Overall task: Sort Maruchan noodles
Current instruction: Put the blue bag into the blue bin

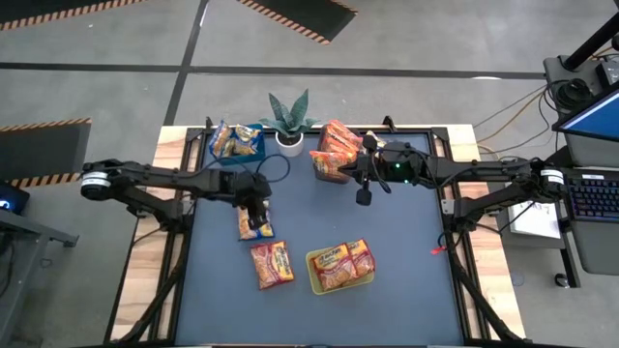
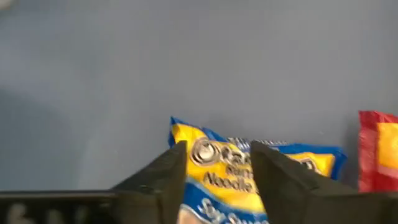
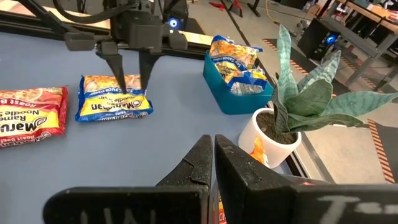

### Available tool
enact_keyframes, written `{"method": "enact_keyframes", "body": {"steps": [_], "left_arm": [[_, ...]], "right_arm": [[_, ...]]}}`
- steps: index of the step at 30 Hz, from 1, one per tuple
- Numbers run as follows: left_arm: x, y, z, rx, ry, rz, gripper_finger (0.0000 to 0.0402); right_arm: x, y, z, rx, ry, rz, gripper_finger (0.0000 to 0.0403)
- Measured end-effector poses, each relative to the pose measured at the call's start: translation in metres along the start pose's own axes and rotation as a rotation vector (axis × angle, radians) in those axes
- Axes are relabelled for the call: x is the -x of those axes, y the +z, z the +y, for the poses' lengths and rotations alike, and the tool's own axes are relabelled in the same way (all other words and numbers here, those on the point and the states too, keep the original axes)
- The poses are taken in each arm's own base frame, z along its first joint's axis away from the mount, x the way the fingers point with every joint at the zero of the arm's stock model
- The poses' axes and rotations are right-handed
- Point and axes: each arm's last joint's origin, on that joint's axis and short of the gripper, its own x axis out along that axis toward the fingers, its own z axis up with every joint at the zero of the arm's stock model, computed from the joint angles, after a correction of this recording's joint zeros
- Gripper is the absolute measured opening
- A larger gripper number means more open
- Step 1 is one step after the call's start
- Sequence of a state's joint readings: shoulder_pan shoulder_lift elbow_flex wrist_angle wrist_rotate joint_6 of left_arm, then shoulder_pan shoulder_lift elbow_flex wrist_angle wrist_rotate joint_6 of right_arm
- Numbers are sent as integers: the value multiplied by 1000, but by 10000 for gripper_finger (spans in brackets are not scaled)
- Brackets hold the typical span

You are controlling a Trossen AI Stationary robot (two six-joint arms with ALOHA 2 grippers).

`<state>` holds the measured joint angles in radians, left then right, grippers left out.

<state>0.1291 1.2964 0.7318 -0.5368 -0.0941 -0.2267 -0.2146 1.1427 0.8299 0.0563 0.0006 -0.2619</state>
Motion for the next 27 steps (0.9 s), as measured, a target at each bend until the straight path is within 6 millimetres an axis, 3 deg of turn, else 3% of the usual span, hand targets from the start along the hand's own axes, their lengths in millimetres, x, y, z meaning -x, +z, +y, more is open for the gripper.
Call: {"method": "enact_keyframes", "body": {"steps": [4, 8, 23, 27], "left_arm": [[-6, -3, 0, -42, 16, -44, 217], [-15, -12, 6, -13, 28, -45, 234], [-39, -40, 13, 73, 42, -106, 179], [-42, -45, 14, 78, 41, -104, 147]], "right_arm": [[0, 0, 0, 0, 0, 1, 9], [0, 0, 0, 0, 0, 1, 9], [0, 0, 0, 0, 1, 2, 9], [0, 0, 0, 0, 1, 1, 9]]}}
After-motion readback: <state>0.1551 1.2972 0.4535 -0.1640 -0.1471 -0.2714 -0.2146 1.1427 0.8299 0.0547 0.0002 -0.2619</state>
